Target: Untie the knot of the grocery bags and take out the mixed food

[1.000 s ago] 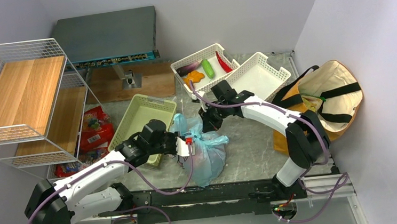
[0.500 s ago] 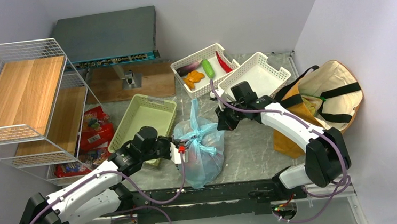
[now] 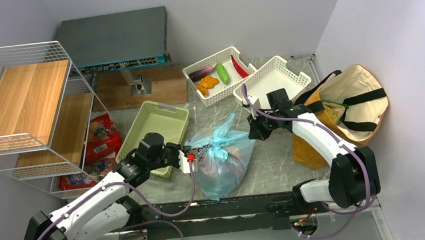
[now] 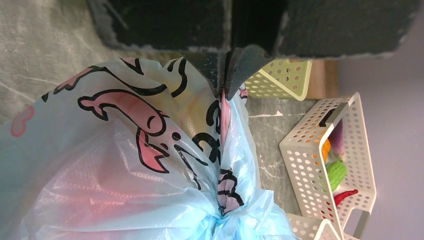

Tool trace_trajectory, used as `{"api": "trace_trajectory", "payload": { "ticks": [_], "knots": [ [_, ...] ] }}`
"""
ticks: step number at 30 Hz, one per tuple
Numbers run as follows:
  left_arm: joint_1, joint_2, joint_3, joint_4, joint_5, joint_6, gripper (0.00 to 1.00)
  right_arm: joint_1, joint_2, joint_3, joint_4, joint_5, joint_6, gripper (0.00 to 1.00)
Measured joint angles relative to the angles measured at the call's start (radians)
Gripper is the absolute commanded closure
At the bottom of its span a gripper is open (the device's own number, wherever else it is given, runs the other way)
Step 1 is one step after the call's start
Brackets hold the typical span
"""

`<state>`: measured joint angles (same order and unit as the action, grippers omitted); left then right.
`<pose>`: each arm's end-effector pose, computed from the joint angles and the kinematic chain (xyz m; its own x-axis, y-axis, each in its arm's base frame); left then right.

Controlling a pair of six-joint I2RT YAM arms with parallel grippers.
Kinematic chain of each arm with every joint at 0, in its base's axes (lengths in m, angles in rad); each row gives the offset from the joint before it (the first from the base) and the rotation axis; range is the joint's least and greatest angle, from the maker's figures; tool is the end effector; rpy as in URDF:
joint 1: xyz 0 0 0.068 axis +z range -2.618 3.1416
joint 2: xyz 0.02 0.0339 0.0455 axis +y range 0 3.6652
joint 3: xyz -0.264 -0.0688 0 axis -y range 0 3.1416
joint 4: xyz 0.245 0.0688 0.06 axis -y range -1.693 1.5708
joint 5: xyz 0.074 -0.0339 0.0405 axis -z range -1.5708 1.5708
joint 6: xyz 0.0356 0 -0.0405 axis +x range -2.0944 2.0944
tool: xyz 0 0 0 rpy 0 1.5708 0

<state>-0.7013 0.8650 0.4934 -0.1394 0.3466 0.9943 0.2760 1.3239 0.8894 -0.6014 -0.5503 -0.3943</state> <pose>0.1393 -0.1335 0.2288 0.4949 0.6142 -0.6147 0.7674 0.0229 0.6407 0.2414 0.0877 0.2310 -0.5765 -0.5036 -0.6435 -0.7692 0.6000 0.2195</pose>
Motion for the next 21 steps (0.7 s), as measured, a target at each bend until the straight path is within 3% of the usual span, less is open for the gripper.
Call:
{"api": "trace_trajectory", "payload": {
  "ticks": [1, 2, 3, 4, 5, 7, 8, 10, 12, 17, 21],
  "knots": [
    [0.002, 0.003, 0.0, 0.0, 0.0, 0.003, 0.93, 0.0, -0.01, 0.0, -0.011, -0.006, -0.008, 0.96],
    [0.004, 0.007, 0.001, -0.002, 0.0, 0.003, 0.76, -0.001, -0.019, 0.003, -0.022, -0.013, -0.014, 0.78],
    [0.006, 0.014, 0.009, -0.012, 0.0, -0.006, 0.49, -0.001, -0.023, 0.014, -0.042, -0.023, -0.019, 0.61],
    [0.008, 0.024, 0.028, -0.035, -0.001, -0.02, 0.14, -0.002, -0.023, 0.031, -0.065, -0.027, -0.021, 0.48],
    [0.012, 0.037, 0.062, -0.076, -0.003, -0.035, 0.02, -0.005, -0.022, 0.059, -0.094, -0.024, -0.026, 0.39],
    [0.013, 0.082, 0.185, -0.182, 0.016, -0.087, 0.01, -0.013, -0.023, 0.133, -0.132, -0.034, -0.025, 0.24],
    [0.006, 0.114, 0.269, -0.223, 0.027, -0.118, 0.01, -0.013, -0.025, 0.161, -0.133, -0.036, -0.01, 0.22],
    [-0.026, 0.182, 0.432, -0.248, 0.048, -0.168, 0.01, 0.01, -0.04, 0.203, -0.105, -0.035, 0.027, 0.21],
    [-0.058, 0.227, 0.526, -0.237, 0.065, -0.201, 0.07, 0.048, -0.057, 0.211, -0.08, -0.042, 0.052, 0.26],
    [-0.103, 0.321, 0.554, -0.237, 0.108, -0.22, 0.31, 0.132, -0.039, 0.197, -0.046, -0.09, 0.099, 0.29],
    [-0.111, 0.404, 0.507, -0.247, 0.119, -0.183, 0.39, 0.193, -0.005, 0.133, 0.031, -0.081, 0.134, 0.29]
  ]
}}
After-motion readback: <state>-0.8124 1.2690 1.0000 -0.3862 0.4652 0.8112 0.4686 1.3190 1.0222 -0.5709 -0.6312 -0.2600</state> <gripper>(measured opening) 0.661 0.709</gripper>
